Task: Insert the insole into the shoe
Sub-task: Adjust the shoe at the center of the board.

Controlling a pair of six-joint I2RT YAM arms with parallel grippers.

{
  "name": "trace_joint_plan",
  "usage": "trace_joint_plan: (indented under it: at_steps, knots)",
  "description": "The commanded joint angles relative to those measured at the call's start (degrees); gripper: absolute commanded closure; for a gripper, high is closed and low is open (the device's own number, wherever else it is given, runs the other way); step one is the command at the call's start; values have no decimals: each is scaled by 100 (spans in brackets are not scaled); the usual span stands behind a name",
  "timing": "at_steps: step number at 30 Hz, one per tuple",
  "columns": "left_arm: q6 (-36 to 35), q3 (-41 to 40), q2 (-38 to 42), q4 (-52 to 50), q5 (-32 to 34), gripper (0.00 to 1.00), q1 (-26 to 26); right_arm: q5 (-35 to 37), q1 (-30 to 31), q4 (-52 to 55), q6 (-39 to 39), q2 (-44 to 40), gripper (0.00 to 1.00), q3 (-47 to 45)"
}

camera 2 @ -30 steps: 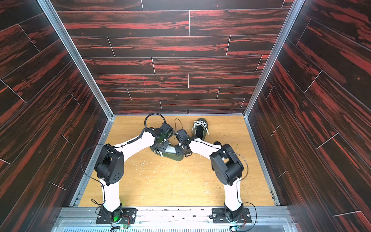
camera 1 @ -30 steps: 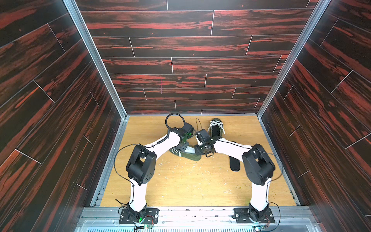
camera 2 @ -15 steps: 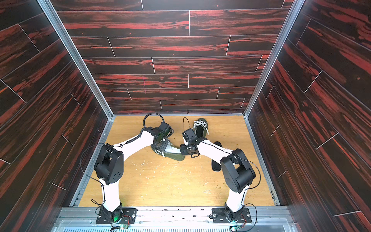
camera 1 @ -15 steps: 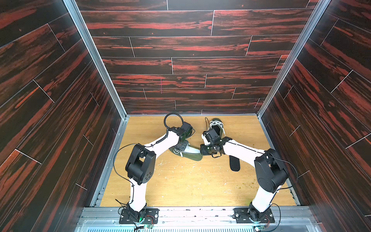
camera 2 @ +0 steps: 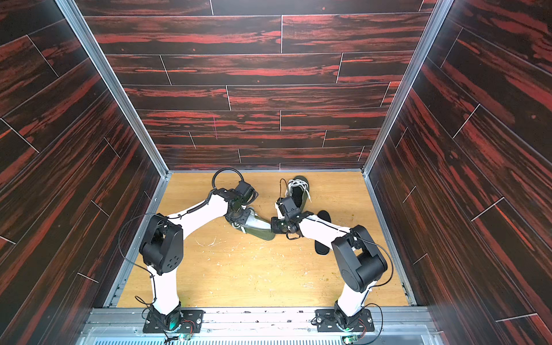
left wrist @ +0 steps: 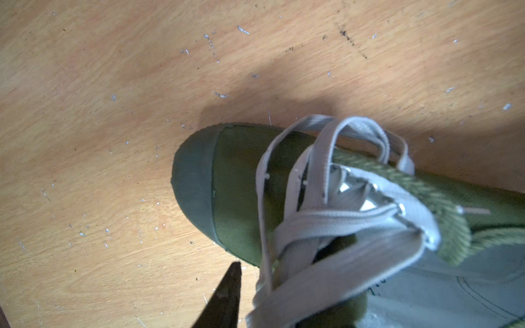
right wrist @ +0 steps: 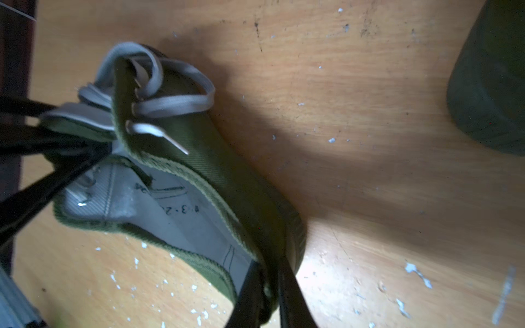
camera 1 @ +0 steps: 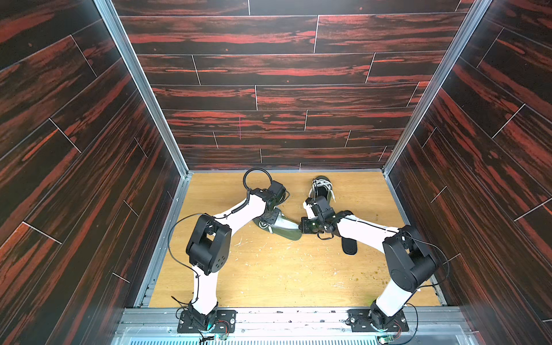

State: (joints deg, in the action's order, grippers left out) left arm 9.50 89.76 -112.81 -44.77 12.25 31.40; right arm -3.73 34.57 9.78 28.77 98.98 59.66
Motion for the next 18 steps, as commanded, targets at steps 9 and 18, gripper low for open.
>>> trace_joint_plan:
  at_steps: [9,18]
  knots:
    - [114,-90,380,-115,-285,62,-48,-378,-83,-1043,369,-34,93,-810]
    - [122,-55,427,-185,-306,61,-46,-553,-177,-1650,601,-128,94,-1226]
